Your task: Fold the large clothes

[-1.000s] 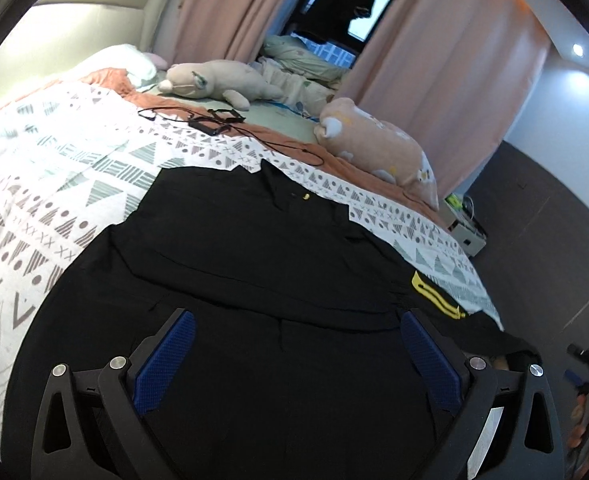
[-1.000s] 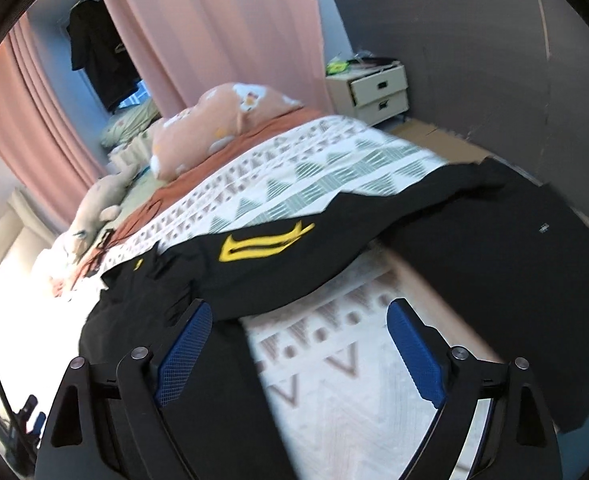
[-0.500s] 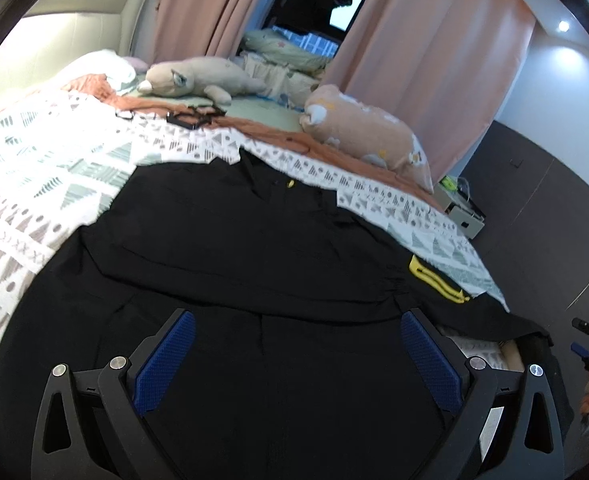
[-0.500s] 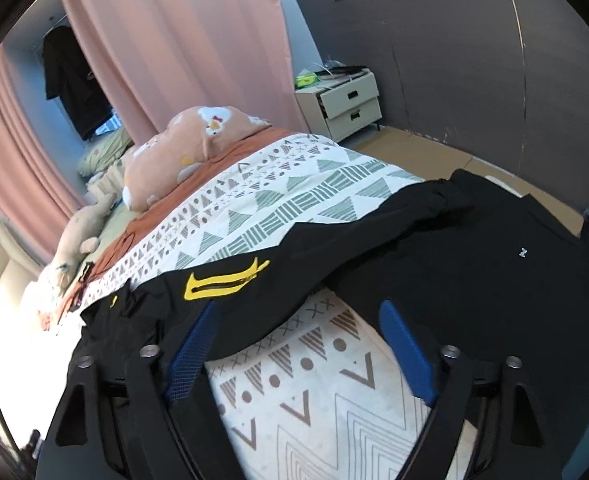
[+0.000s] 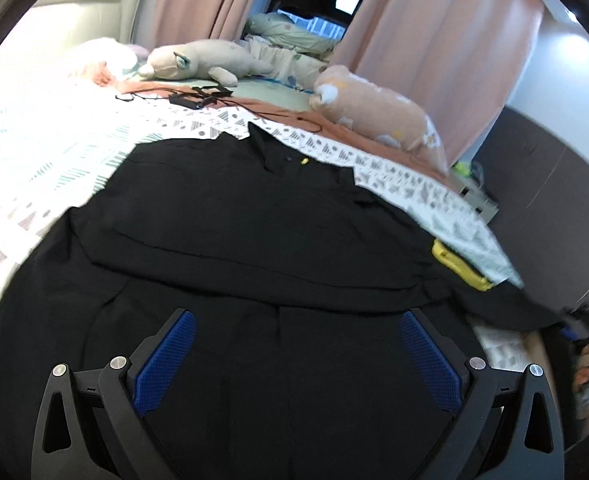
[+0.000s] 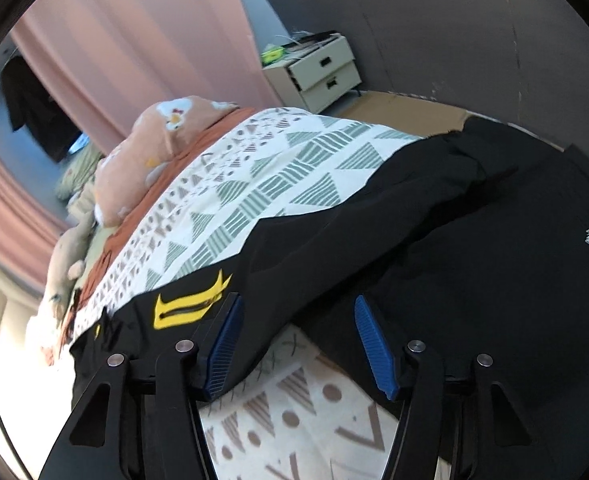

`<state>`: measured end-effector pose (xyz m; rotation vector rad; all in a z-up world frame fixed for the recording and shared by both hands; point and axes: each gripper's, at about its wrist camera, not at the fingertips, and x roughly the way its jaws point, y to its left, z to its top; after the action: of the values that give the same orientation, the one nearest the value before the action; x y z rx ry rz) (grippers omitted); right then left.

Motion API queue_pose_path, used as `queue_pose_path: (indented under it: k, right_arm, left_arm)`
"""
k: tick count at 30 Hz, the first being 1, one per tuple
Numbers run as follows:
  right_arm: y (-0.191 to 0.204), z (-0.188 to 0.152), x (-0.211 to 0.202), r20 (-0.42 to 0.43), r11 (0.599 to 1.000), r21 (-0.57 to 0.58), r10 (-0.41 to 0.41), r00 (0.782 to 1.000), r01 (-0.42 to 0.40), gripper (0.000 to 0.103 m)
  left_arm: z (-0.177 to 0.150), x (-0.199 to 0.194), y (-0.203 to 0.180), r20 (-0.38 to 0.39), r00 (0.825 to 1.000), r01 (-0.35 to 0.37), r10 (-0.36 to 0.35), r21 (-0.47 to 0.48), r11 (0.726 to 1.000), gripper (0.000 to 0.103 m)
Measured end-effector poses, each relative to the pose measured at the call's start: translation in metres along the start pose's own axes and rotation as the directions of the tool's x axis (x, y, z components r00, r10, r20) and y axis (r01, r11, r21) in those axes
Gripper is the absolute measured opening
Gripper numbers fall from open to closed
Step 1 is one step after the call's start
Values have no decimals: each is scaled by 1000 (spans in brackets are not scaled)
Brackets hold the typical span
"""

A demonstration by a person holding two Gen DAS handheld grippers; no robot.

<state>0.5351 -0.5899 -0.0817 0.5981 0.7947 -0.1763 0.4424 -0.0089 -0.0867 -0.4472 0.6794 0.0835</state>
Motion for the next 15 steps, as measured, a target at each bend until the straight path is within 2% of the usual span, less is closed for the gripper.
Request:
queue_pose_path:
  k: [2, 4, 7, 15]
  right_arm:
    - [-2, 3, 3, 19, 1000, 16, -13, 1000, 13, 48]
    - [-4, 8, 6, 31, 999, 23, -29, 999, 28, 23]
    - [-7, 14, 3, 51, 999, 28, -32, 998, 30, 7]
    - [38, 21, -35, 121, 988, -141, -37, 992, 55, 4]
  left_arm:
    - [2, 1, 4, 3, 1000, -21, 21, -12, 1000, 102]
    - [2, 2, 7, 3, 1000, -18, 18, -20, 1000, 102]
    - [2, 1, 12, -1, 1000, -22, 22, -34, 999, 102]
    - [4, -4, 20, 5, 1000, 4, -3, -77, 997, 102]
